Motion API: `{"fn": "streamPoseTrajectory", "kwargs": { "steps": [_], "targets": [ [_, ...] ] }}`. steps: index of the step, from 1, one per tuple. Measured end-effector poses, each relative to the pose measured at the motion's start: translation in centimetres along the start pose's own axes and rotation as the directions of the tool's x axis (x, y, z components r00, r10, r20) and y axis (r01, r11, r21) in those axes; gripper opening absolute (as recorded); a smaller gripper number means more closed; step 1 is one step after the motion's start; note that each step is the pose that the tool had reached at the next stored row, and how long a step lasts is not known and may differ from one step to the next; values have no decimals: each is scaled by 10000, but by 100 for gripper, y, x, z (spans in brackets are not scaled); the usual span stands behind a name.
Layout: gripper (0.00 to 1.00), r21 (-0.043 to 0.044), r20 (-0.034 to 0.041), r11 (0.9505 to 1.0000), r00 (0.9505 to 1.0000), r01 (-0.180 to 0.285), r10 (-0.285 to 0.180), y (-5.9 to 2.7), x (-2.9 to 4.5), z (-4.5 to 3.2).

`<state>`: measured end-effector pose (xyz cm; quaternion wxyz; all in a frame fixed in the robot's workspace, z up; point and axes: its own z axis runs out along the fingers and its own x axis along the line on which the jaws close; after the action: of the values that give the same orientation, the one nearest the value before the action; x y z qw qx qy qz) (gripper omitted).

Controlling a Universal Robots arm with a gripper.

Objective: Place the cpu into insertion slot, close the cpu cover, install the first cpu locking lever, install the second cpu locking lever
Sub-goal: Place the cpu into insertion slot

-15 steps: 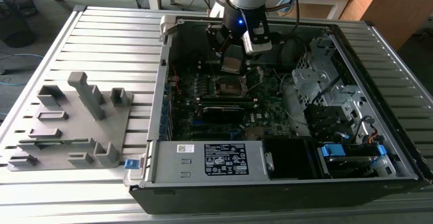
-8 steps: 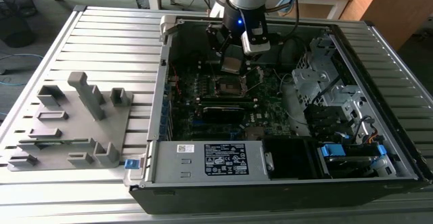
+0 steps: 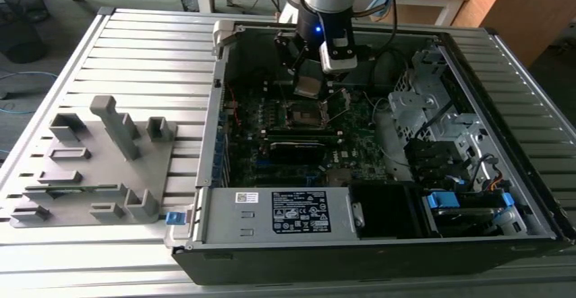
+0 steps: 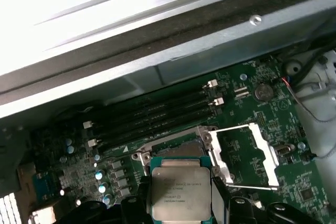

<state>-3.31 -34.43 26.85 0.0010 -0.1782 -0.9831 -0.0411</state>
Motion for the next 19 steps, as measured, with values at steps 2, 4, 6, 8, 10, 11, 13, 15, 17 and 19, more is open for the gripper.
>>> {"fn": "streamPoseTrajectory", "kwargs": {
  "steps": [2,4,6,8,10,11,13,15,17,19],
  "targets": [
    [54,-4,29,9994,9994,-358,358,-1,0,5],
    [54,-12,57,9974,9974,-717,717,-1,0,11],
    [54,-20,86,9941,9940,-1089,1089,-2,0,16],
    [54,-26,108,9906,9906,-1365,1365,-2,-1,17],
    [54,-32,118,9887,9886,-1499,1499,-2,0,18],
    [54,-34,124,9877,9876,-1566,1567,-2,-1,18],
    [54,-37,130,9865,9864,-1640,1640,-2,-1,19],
    [54,-45,153,9809,9808,-1945,1945,-2,0,23],
    [54,-57,180,9733,9732,-2294,2294,-2,-1,27],
    [54,-70,207,9645,9643,-2641,2641,-3,-1,31]
  ]
}}
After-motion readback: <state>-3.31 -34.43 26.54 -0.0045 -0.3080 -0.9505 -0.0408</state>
